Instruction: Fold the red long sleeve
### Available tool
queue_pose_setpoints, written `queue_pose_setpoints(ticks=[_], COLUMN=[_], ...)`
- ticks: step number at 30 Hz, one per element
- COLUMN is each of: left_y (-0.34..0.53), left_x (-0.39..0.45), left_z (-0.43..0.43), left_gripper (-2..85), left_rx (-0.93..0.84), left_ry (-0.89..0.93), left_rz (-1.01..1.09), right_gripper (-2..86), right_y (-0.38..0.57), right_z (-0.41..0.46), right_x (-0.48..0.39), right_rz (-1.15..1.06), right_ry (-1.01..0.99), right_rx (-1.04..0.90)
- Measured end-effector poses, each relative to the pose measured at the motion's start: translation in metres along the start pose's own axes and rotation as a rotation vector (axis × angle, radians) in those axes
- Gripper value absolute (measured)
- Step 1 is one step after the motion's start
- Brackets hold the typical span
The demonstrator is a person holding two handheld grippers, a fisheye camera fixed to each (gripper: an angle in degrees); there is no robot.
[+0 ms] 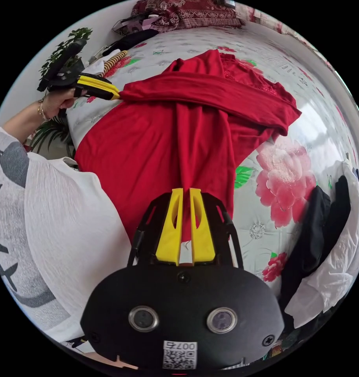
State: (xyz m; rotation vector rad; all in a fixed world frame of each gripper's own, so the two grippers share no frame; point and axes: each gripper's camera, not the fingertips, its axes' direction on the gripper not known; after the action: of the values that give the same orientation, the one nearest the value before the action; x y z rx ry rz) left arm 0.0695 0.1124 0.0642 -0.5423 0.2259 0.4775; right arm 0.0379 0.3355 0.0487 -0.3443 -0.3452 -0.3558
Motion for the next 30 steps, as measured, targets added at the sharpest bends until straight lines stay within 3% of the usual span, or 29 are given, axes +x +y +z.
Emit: queue_pose_setpoints(ticks=[6,11,13,16,24,27,30], left_y=[-0.003,-0.001,0.005,0.021,0.082,0.082,0.074], left_x=[0.02,0.037,0.037,0.028,0.007,0.02,0.027], left_z=[-0.051,-0.015,0.015,0.011,-0.01,0.01,0.017], left_gripper=[1.7,1.2,-0.3,-0.6,4.4,5.3,0.6], left_rx=[0.046,-0.062,-0.165,-0.163,-0.1,-0.198,-0.244], left_ry=[0.024,0.043,-0.02,-0.114,0.232,0.245,0.133], left_rz=[0.026,0.019,-0.024,-0.069,-0.119,-0.057,-0.006], right_gripper=[0.1,1.2,2.2,3.6,6.5,6.2,3.8], right_y=[-0.002,-0.002,0.003,0.023,0.084,0.081,0.075], right_z=[-0.034,0.002,0.001,-0.022,-0.02,0.001,0.003], right_x=[-0.005,-0.012,-0.009,-0.004,-0.006,-0.012,-0.024], right_rz=[-0.044,-0.037,0.001,0.063,0.176,0.183,0.157], right_ry=[0.033,0.016,-0.018,-0.046,-0.076,-0.139,-0.013], right_rx=[0.058,-0.041,-0.017,0.046,-0.025,-0.081,-0.08])
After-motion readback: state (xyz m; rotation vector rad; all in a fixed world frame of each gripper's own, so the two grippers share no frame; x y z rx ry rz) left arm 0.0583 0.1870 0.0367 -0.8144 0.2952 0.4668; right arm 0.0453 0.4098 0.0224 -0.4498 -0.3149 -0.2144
